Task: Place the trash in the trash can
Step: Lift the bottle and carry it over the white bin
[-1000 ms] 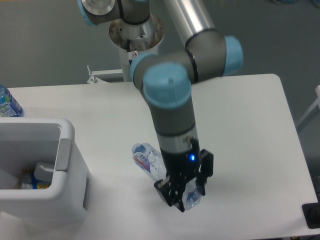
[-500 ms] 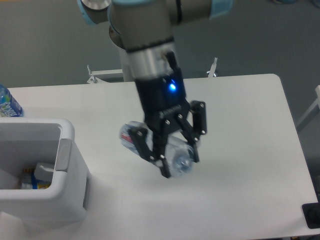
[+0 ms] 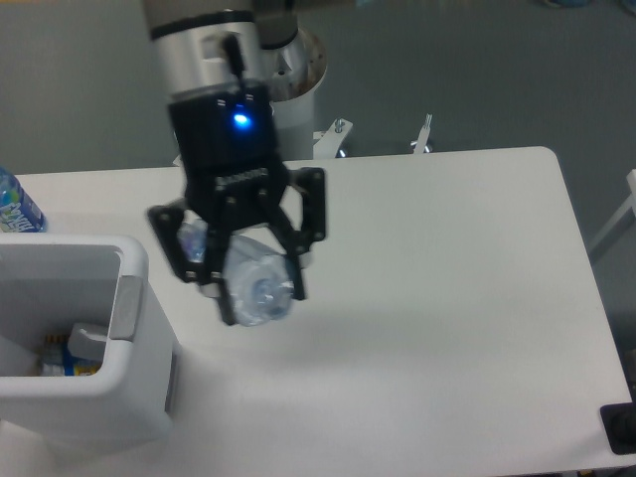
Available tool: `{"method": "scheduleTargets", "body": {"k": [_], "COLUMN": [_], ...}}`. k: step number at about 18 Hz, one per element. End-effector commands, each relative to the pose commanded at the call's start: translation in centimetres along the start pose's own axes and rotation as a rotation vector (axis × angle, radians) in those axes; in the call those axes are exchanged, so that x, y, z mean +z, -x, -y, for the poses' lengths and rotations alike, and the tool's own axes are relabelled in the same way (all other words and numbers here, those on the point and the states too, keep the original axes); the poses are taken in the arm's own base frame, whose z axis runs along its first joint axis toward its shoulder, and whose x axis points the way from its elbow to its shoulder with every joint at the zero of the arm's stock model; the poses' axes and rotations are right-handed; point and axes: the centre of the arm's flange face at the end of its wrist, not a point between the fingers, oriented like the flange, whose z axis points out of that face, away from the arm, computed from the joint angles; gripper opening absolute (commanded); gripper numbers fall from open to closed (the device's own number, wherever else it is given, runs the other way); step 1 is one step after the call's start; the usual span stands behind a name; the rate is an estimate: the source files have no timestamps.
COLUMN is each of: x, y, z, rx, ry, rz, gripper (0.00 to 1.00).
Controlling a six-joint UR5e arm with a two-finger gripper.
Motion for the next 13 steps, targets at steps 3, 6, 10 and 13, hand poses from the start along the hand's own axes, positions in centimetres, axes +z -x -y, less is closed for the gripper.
{"method": "scheduleTargets", "body": {"k": [3, 6, 10, 13], "x": [-0.1, 0.4, 1.6, 2.3], "y": [-3.1, -5.5, -7.3, -7.9], "z": [-1.7, -3.1, -4.7, -4.9], "rx": [0.035, 0.064, 0.086, 0.092], "ry": [0.019, 0.04, 0.069, 0.075], "rz": [-0.037, -0.063, -0.08, -0.083], "gripper": [0.44, 0.45, 0.45, 0.45]}}
